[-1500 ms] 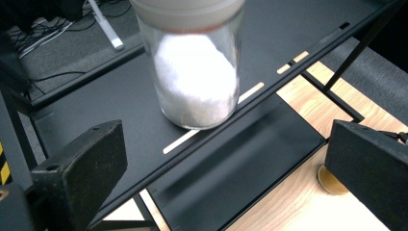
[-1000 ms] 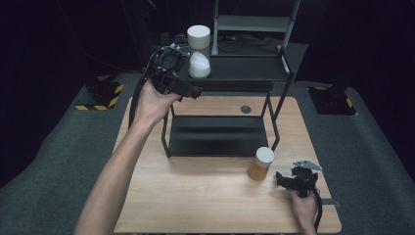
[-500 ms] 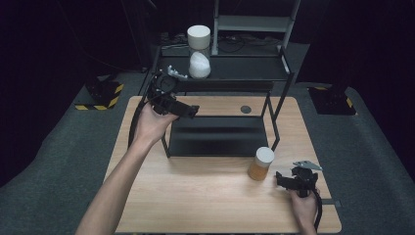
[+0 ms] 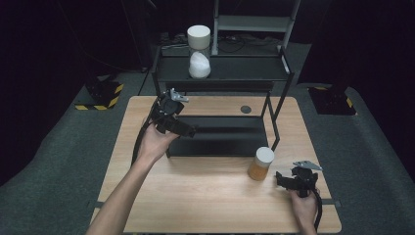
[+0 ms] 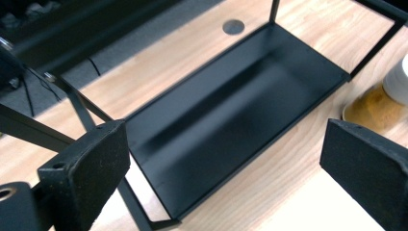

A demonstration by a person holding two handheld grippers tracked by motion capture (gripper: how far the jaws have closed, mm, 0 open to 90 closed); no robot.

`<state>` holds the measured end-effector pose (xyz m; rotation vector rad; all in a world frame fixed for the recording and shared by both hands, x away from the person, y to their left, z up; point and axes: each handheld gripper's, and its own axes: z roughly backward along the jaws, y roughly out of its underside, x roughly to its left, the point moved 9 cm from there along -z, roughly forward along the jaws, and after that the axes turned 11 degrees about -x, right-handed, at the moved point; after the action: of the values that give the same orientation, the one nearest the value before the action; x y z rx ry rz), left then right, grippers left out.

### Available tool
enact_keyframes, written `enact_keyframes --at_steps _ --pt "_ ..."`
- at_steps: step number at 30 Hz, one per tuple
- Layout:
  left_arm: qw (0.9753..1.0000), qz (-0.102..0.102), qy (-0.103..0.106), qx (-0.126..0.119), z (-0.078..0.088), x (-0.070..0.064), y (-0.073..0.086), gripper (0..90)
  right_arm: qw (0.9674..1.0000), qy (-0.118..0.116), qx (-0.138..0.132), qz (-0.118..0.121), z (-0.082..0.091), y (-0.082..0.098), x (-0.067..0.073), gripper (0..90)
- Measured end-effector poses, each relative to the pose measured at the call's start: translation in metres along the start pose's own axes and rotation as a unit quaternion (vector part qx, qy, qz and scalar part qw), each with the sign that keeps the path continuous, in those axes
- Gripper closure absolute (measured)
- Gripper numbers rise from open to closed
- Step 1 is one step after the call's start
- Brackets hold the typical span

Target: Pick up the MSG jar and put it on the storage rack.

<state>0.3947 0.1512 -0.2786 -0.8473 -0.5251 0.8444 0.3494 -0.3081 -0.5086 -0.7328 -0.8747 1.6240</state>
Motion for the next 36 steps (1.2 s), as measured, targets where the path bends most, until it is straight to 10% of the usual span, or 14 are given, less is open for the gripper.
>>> enact_keyframes --at_steps 36 --pt "0.9984 0.047 0.025 0.018 -0.051 -0.012 0.101 2.4 1.0000 0.000 0.000 0.000 0.000 0.000 0.000 3.2"
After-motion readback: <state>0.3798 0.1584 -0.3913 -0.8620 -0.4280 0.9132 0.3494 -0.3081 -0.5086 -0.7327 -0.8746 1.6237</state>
